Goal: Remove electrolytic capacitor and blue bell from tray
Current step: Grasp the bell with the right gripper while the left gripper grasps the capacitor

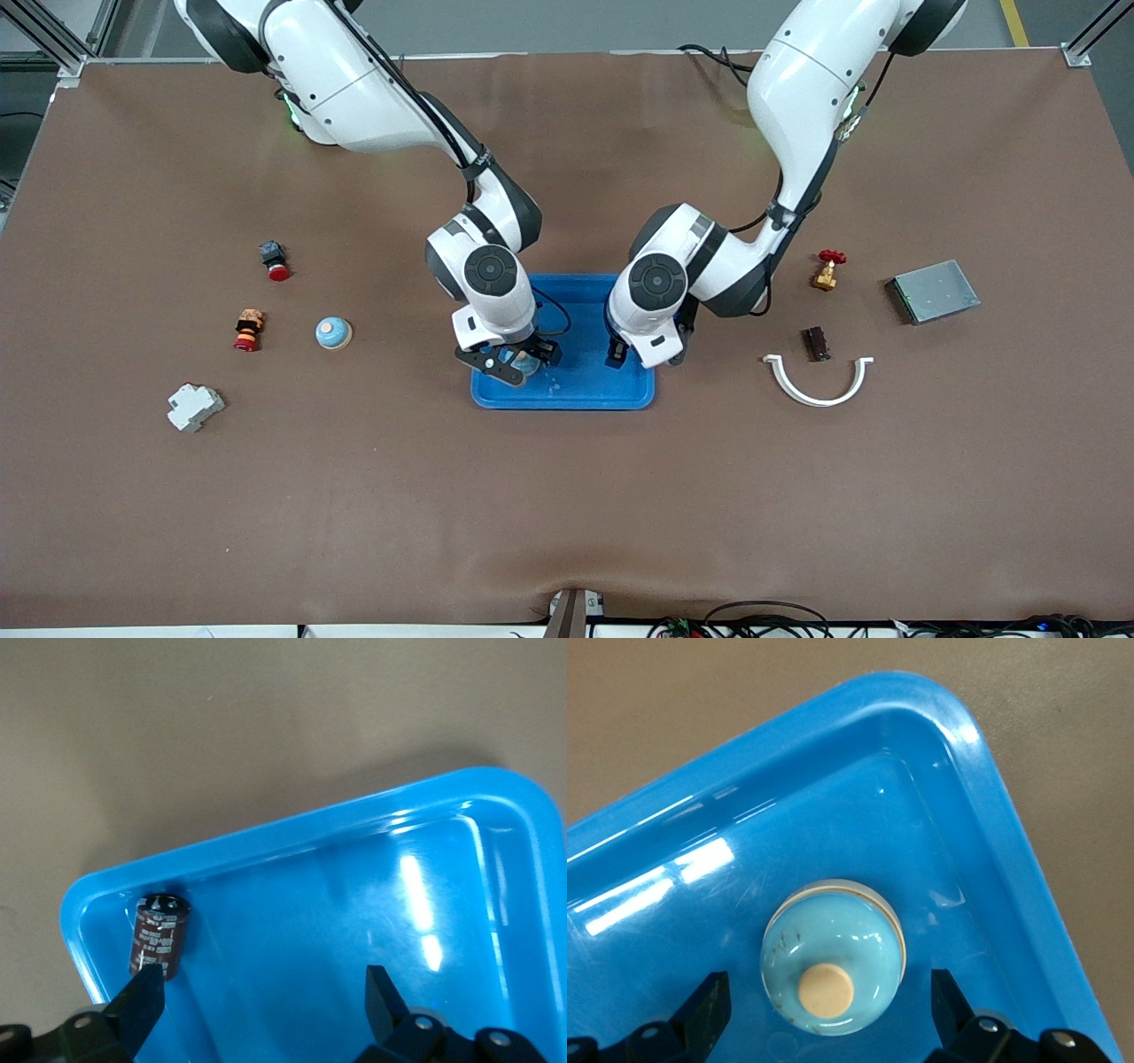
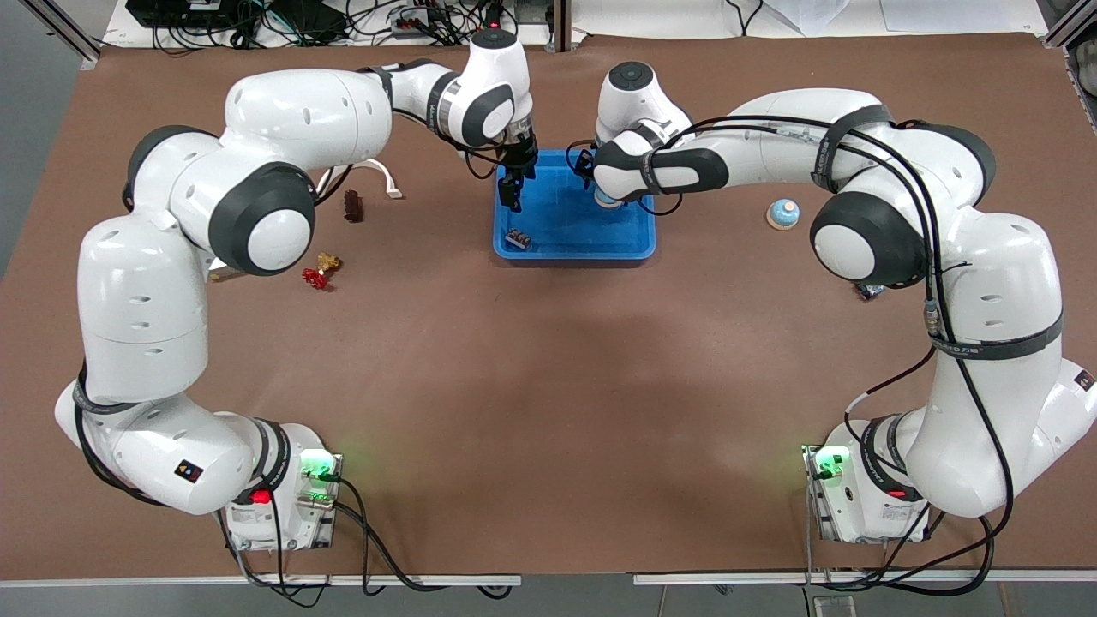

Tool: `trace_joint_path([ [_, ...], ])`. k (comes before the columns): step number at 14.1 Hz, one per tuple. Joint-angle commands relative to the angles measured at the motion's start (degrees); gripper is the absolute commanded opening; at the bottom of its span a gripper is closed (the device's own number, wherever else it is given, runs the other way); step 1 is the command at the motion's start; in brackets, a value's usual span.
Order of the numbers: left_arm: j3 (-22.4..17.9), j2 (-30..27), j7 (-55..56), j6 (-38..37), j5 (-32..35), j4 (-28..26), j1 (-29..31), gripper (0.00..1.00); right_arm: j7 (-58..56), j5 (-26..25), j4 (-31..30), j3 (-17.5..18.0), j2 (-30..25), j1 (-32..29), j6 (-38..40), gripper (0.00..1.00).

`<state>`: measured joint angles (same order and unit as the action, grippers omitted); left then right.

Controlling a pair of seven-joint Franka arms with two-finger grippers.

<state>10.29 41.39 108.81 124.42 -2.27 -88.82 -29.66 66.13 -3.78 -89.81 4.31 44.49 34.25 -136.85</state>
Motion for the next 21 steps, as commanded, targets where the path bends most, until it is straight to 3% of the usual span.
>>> trace_joint_path([
  [1,-0.44,0.45,1.14,-0.41,1.39,-2.05,-1.45,1.0,1.55,-1.76,1.92,-1.06,1.47,0.55,0.18,1.0],
  [8,-0.53,0.62,1.14,-0.49,1.56,-5.4,-2.24,1.0,1.72,-1.76,3.15,-1.06,2.7,0.64,0.18,1.0],
  [9,-0.53,0.8,1.23,-0.41,2.35,-5.4,-2.16,1.0,1.72,-1.76,3.15,-1.06,2.7,0.64,0.18,0.95],
  [10,-0.53,1.41,1.14,-0.41,2.62,-5.05,-2.16,1.0,1.63,-1.76,3.15,-1.06,2.7,0.64,0.18,0.67],
  [11,-0.53,1.5,1.14,-0.32,3.05,-4.96,-2.16,1.0,1.72,-1.67,3.15,-1.06,2.7,0.64,0.18,0.29],
  [12,-0.53,1.68,1.23,-0.23,3.93,-4.87,-2.16,1.0,1.72,-1.41,3.23,-0.98,2.62,0.64,0.18,0.0],
  [17,-0.53,2.2,1.23,0.3,4.38,-4.43,-2.24,1.0,1.99,-0.53,5.42,-0.89,2.35,-0.06,1.41,0.0],
  [21,-0.53,3.52,1.32,0.3,4.29,-2.68,-3.12,1.0,1.11,-0.35,9.99,-0.01,2.0,-2.69,10.87,0.0],
])
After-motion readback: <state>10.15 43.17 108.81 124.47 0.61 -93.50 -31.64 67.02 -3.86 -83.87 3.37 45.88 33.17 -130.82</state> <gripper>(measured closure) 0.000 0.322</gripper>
